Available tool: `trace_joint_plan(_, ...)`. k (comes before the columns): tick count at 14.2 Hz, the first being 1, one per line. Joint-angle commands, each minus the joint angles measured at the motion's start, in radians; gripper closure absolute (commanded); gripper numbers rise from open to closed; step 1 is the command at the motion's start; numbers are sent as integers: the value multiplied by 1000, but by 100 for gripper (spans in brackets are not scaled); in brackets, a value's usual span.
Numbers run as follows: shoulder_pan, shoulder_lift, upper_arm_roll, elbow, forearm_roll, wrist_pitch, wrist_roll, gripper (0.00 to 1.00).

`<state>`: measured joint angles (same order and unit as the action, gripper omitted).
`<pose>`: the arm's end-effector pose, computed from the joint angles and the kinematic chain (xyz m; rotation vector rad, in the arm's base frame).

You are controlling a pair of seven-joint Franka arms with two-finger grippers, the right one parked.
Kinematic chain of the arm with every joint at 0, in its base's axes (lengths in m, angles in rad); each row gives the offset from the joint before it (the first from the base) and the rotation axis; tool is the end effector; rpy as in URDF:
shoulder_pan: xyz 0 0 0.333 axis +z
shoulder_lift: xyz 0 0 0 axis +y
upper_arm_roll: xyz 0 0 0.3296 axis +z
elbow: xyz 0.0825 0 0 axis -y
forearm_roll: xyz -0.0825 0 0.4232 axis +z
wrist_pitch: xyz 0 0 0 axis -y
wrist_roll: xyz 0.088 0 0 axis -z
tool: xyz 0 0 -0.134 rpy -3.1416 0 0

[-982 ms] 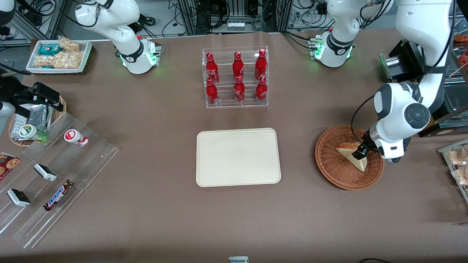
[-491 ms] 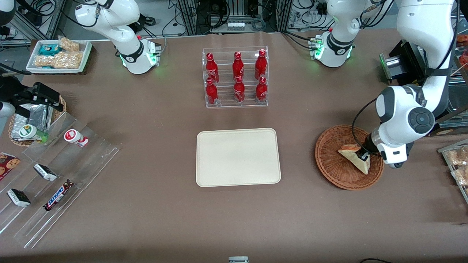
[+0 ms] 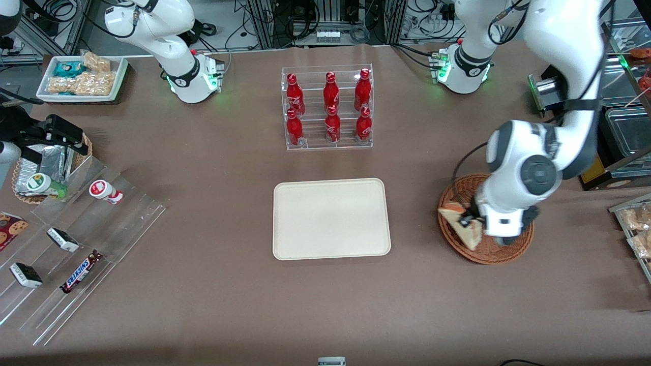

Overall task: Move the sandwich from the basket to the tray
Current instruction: 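Lift the sandwich and carry it over the cream tray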

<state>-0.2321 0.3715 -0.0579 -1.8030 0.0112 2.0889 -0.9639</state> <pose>0.6409 -0.1884 0.2972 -2.9262 -1.0203 0.1173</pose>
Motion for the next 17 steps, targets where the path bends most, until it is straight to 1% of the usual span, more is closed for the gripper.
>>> trace_joint_plan(1, -120, 92, 10, 109, -11, -17, 5, 95)
trace_joint_plan(3, -176, 115, -9, 131, -52, -13, 92, 92)
trace_joint_plan(5, -210, 116, -43, 134, -68, -12, 168, 91)
trace_joint_plan(9, -308, 132, -62, 154, -69, 13, 152, 92)
trace_joint_plan(11, -354, 162, -62, 156, -68, 77, 128, 92)
trace_joint_plan(14, -395, 216, -62, 192, -60, 122, 74, 92)
trace_joint_plan(17, -414, 221, -62, 197, -63, 154, 71, 92)
